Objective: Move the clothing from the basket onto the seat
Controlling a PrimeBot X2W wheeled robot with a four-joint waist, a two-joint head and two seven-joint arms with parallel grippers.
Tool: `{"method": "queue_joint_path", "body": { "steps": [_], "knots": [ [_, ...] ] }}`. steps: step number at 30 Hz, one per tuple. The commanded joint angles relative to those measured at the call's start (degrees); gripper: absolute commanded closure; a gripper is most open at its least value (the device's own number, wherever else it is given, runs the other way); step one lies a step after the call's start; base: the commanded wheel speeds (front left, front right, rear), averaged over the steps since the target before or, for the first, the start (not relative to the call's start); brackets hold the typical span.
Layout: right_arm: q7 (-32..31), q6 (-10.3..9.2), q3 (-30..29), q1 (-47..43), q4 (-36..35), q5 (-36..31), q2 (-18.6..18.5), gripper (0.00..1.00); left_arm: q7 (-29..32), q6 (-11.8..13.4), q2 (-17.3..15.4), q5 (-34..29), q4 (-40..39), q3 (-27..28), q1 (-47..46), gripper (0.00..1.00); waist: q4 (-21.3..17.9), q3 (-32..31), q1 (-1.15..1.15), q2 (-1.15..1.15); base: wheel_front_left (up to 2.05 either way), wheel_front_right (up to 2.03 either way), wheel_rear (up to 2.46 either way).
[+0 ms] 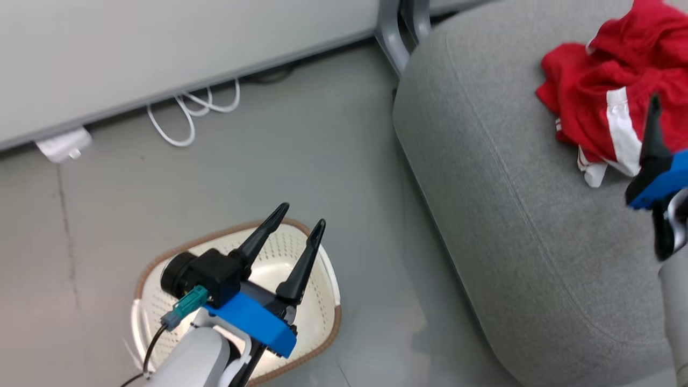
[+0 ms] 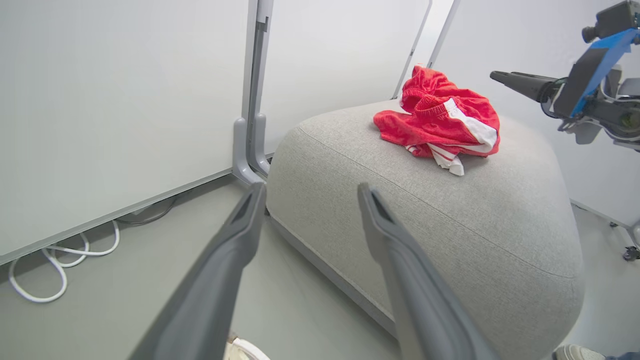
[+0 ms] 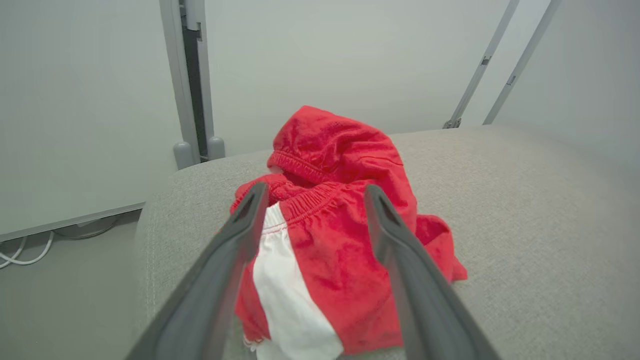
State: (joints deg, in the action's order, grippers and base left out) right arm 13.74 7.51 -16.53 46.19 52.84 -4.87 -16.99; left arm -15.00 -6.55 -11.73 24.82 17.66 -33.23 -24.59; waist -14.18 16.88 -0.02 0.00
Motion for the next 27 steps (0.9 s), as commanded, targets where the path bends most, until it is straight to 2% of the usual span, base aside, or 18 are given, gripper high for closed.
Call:
{"method": "queue_joint_path", "body": {
  "steps": [1,7,11,21,27],
  "knots": [
    [0.36,-0.04,1.13,-2.54,-1.05,0.19,0.78,0.00,-0.24,-0.17,0.39,-0.35,0.11,1.35,1.82,0.00,3.13,-5.83,0.02,0.00,0.00,0.00,0.00],
    [-0.80,-0.04,8.00,-12.32,-7.44,1.71,3.49,0.00,-0.21,-0.11,2.12,-1.75,0.06,7.33,7.53,0.00,6.46,-10.53,0.02,0.00,0.00,0.00,0.00],
    [-2.76,-0.04,10.93,-19.28,-15.30,3.41,3.88,0.00,-0.22,-0.30,2.85,-2.80,0.66,10.17,10.12,0.00,9.29,-12.30,0.02,0.00,0.00,0.00,0.00],
    [-10.40,-0.04,12.11,-36.58,-39.82,5.12,8.42,0.00,-0.21,-0.46,4.43,-3.82,1.50,17.30,14.05,0.00,15.54,-13.90,0.02,0.00,0.00,0.00,0.00],
    [-13.68,-0.04,11.00,-43.72,-48.92,4.41,11.21,0.00,-0.22,-0.51,4.71,-4.54,2.57,20.18,14.97,0.00,17.91,-14.77,0.02,0.00,0.00,0.00,0.00]
  ]
}}
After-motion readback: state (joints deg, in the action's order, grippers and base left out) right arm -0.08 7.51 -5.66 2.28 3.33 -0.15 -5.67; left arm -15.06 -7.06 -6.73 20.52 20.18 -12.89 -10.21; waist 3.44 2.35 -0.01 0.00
